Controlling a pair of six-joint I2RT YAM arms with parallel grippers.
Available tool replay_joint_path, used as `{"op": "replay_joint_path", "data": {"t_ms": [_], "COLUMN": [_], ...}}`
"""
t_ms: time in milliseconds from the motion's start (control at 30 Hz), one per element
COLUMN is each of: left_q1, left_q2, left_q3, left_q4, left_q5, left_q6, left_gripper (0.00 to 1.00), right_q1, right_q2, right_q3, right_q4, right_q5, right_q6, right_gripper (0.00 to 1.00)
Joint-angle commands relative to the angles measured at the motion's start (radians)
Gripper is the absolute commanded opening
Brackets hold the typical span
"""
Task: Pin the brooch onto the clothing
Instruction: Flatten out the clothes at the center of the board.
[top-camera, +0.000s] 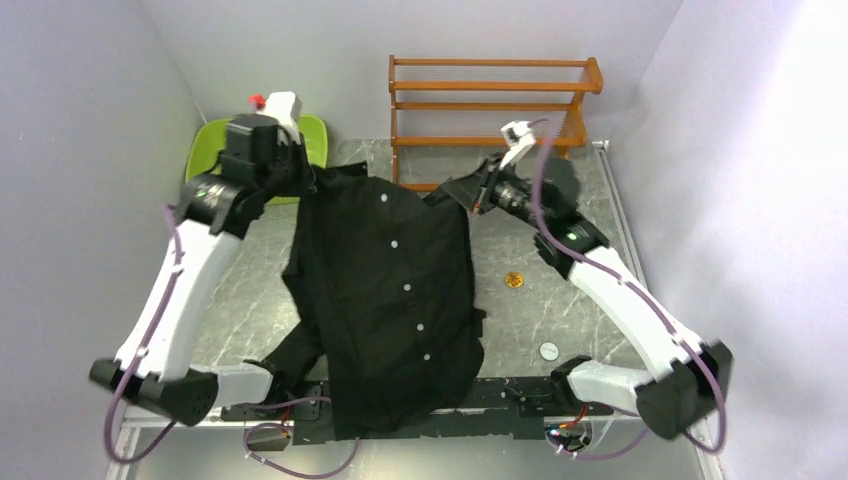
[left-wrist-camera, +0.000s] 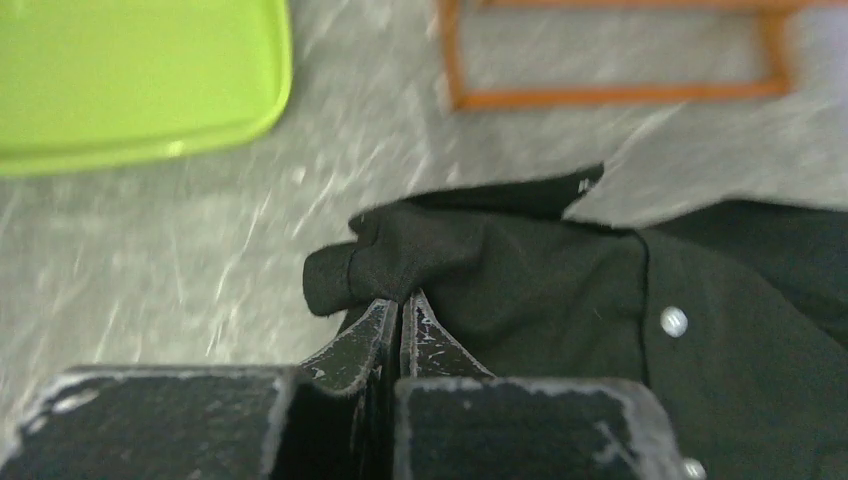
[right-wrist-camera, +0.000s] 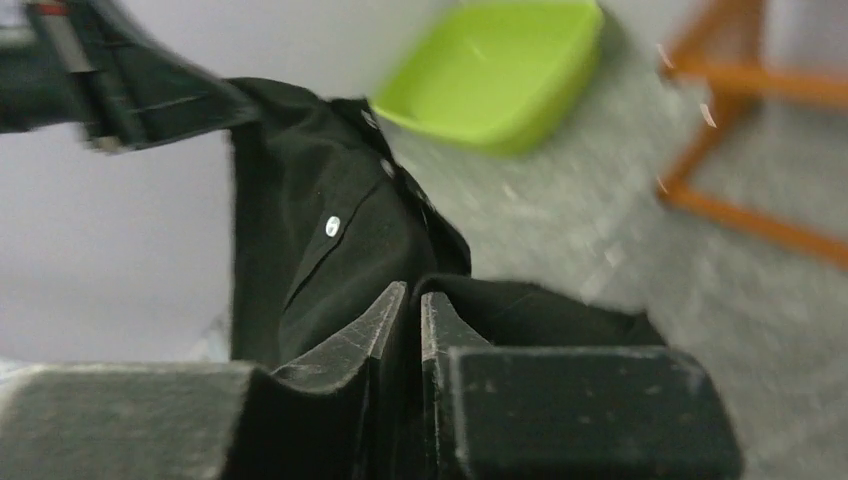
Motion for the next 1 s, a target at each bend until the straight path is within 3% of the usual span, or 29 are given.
{"op": "replay_joint_path", "data": {"t_ms": [0, 33, 67, 100, 167, 233, 333, 467, 667, 833, 967], "left_q1": [0.059, 0.086, 0.105, 0.119, 0.124, 0.125, 0.128, 0.150, 0.188, 0.203, 0.214], "left_q2": [0.062, 0.094, 0.127, 0.160, 0.211, 0.202, 0.135, 0.031, -0.100, -0.162, -0.180], "left_q3": [-0.161, -0.173, -0.174, -0.167, -0.141, -0.147, -0.222, -0.366, -0.653, -0.820, -0.887], "left_q4": [0.058, 0.055, 0.043, 0.028, -0.015, -0.019, 0.018, 0.036, 0.078, 0.053, 0.063], "left_q5": [-0.093, -0.094, -0.103, -0.110, -0.139, -0.131, -0.074, 0.057, 0.237, 0.233, 0.245], "left_q6": [-0.020, -0.029, -0.042, -0.050, -0.061, -0.059, -0.067, -0.137, -0.292, -0.394, -0.427], "left_gripper": [0.08, 0.18, 0.41, 0.61, 0.87, 0.93, 0.94, 0.94, 0.94, 0.94, 0.94], "right_q1": [-0.011, -0.014, -0.014, -0.014, -0.015, -0.016, -0.020, -0.039, -0.127, -0.140, -0.164], "right_q2": [0.179, 0.233, 0.275, 0.302, 0.308, 0.276, 0.231, 0.255, 0.357, 0.508, 0.588], "right_q3": [-0.022, 0.004, 0.029, 0.044, 0.032, -0.007, -0.072, -0.117, -0.161, -0.123, -0.122], "right_q4": [-0.161, -0.232, -0.275, -0.310, -0.329, -0.325, -0.313, -0.346, -0.324, -0.317, -0.277], "right_q5": [0.155, 0.172, 0.191, 0.213, 0.260, 0.315, 0.341, 0.348, 0.252, 0.206, 0.154], "right_q6": [-0.092, -0.119, -0.143, -0.157, -0.171, -0.176, -0.196, -0.209, -0.185, -0.181, -0.154], "right_gripper": [0.23, 0.30, 0.33, 0.46, 0.70, 0.89, 0.99, 0.99, 0.87, 0.69, 0.47]}}
